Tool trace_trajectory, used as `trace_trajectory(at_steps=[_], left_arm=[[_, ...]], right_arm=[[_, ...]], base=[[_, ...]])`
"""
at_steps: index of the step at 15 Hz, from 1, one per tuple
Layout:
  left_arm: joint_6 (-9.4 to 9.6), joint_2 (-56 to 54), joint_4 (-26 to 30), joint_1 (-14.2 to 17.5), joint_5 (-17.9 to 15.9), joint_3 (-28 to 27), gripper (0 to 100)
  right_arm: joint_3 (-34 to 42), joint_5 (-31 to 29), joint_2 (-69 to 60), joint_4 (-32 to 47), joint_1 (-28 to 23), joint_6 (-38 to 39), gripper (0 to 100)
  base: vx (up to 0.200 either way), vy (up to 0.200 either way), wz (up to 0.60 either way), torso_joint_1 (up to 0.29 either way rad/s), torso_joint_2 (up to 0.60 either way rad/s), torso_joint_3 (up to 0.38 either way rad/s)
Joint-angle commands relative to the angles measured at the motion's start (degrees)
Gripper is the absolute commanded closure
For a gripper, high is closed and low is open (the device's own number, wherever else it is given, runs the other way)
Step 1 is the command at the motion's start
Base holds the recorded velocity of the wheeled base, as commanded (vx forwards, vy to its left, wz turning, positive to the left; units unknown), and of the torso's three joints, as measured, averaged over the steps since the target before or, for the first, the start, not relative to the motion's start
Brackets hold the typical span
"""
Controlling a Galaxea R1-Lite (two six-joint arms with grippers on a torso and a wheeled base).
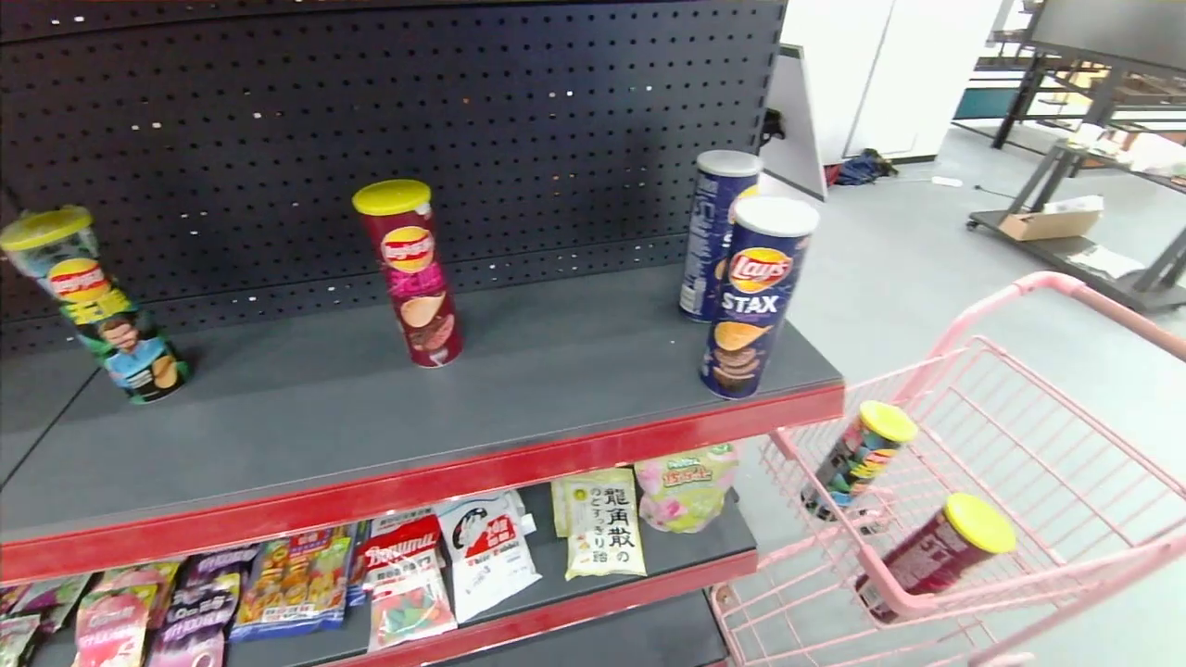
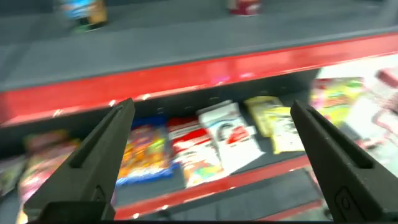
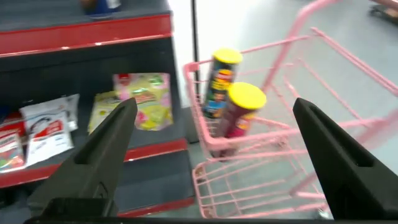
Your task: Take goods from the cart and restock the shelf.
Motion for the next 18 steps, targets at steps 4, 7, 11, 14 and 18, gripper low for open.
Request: trace_trajectory(at_steps=[4, 7, 11, 14, 18], left_arm=[[0.00, 0.0, 0.0, 0.0, 0.0, 0.0, 0], [0.00, 0.0, 0.0, 0.0, 0.0, 0.0, 0], [0.09, 0.0, 0.0, 0.0, -0.1, 0.0, 0], [0.09, 0.0, 0.0, 0.0, -0.1, 0.0, 0], [0.09, 0.0, 0.0, 0.0, 0.0, 0.0, 0]], right_arm=[[0.0, 0.0, 0.0, 0.0, 0.0, 0.0, 0], [0.0, 0.0, 0.0, 0.0, 0.0, 0.0, 0], [0.0, 0.0, 0.0, 0.0, 0.0, 0.0, 0], [0.0, 0.0, 0.0, 0.0, 0.0, 0.0, 0], [0.0, 0.0, 0.0, 0.0, 0.0, 0.0, 0]], base=[[0.000, 0.000, -0.30, 0.002, 0.00, 0.001], [0.000, 0.000, 0.00, 0.000, 0.00, 0.000], [0.000, -0.200, 0.00, -0.004, 0.01, 0.002], [0.000, -0.200, 0.00, 0.007, 0.00, 0.001], [0.000, -0.050, 0.00, 0.001, 0.00, 0.001]])
